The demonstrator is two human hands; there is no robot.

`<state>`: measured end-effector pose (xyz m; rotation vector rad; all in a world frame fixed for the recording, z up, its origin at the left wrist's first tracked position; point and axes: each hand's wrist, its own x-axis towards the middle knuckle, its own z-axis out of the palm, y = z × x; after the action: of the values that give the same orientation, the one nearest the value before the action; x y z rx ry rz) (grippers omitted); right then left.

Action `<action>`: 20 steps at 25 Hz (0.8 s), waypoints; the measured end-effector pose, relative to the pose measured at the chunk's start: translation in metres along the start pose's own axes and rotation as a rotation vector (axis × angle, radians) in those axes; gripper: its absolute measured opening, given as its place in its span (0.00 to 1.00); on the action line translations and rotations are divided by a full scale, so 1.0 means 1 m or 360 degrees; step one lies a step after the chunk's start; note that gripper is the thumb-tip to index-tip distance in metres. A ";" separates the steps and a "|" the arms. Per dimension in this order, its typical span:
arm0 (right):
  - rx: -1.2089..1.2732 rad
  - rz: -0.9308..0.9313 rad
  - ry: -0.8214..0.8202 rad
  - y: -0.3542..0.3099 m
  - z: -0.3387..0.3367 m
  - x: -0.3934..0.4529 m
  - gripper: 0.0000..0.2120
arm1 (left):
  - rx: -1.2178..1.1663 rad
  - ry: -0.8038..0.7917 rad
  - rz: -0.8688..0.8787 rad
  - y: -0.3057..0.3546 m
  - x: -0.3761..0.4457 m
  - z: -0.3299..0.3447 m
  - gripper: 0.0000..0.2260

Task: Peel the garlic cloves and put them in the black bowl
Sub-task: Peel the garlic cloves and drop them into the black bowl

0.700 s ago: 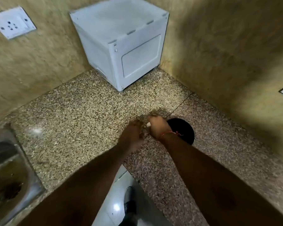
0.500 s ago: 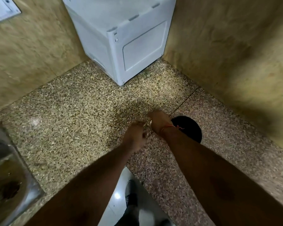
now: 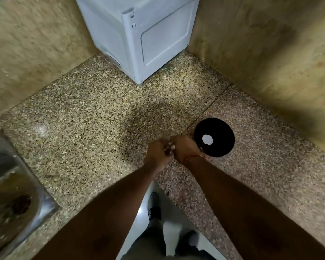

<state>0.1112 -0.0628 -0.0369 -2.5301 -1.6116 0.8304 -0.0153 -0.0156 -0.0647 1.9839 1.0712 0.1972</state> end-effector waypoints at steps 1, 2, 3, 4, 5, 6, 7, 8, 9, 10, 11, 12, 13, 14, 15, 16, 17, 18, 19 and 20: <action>0.0049 -0.0002 0.0034 0.004 0.007 -0.016 0.06 | -0.0071 0.0001 0.0012 -0.003 -0.009 0.007 0.06; 0.0116 0.0001 0.0075 0.011 0.017 -0.033 0.07 | -0.0145 -0.0011 0.0040 -0.005 -0.018 0.015 0.06; 0.0212 0.0015 0.0111 0.017 0.025 -0.050 0.07 | -0.0177 -0.0027 0.0087 -0.007 -0.027 0.024 0.05; 0.0330 0.0035 0.0146 0.025 0.033 -0.066 0.07 | -0.0145 -0.0029 0.0142 -0.007 -0.037 0.032 0.04; 0.0445 0.0063 0.0179 0.033 0.040 -0.081 0.07 | -0.0094 -0.0019 0.0179 -0.007 -0.046 0.041 0.03; 0.0549 0.0088 0.0226 0.044 0.047 -0.097 0.08 | -0.0083 -0.0003 0.0199 -0.003 -0.056 0.050 0.02; 0.0624 0.0122 0.0257 0.055 0.052 -0.110 0.08 | -0.0125 0.0000 0.0177 0.002 -0.066 0.059 0.02; 0.0665 0.0153 0.0283 0.066 0.056 -0.123 0.07 | -0.0206 -0.0023 0.0134 0.007 -0.076 0.069 0.03; 0.0688 0.0189 0.0287 0.077 0.059 -0.135 0.07 | -0.0301 -0.0057 0.0074 0.012 -0.084 0.080 0.05; 0.0707 0.0224 0.0284 0.088 0.063 -0.144 0.06 | -0.0389 -0.0078 0.0019 0.018 -0.091 0.092 0.05; 0.0746 0.0246 0.0297 0.098 0.065 -0.154 0.07 | -0.0457 -0.0074 -0.0033 0.021 -0.097 0.104 0.06; 0.0800 0.0253 0.0333 0.108 0.069 -0.161 0.09 | -0.0495 -0.0062 -0.0083 0.025 -0.102 0.114 0.05; 0.0860 0.0249 0.0381 0.117 0.072 -0.167 0.11 | -0.0560 -0.0056 -0.0141 0.030 -0.106 0.123 0.04; 0.0917 0.0254 0.0417 0.128 0.075 -0.175 0.13 | -0.0672 -0.0080 -0.0212 0.035 -0.111 0.131 0.03; 0.0970 0.0267 0.0422 0.137 0.078 -0.181 0.14 | -0.0844 -0.0113 -0.0299 0.041 -0.117 0.138 0.02; 0.1033 0.0280 0.0400 0.146 0.079 -0.187 0.14 | -0.0987 -0.0160 -0.0387 0.046 -0.122 0.143 0.02; 0.1096 0.0291 0.0369 0.153 0.081 -0.192 0.15 | -0.1069 -0.0197 -0.0447 0.049 -0.127 0.148 0.02; 0.1151 0.0288 0.0358 0.160 0.083 -0.196 0.15 | -0.1054 -0.0215 -0.0459 0.052 -0.132 0.152 0.02; 0.1197 0.0278 0.0353 0.166 0.085 -0.200 0.16 | -0.1028 -0.0226 -0.0429 0.053 -0.136 0.156 0.04; 0.1256 0.0262 0.0344 0.171 0.087 -0.204 0.18 | -0.1014 -0.0231 -0.0375 0.053 -0.139 0.159 0.05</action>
<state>0.1491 -0.3367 -0.0771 -2.0824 -0.7857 0.9240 0.0086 -0.2306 -0.0913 1.2750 0.9843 0.2288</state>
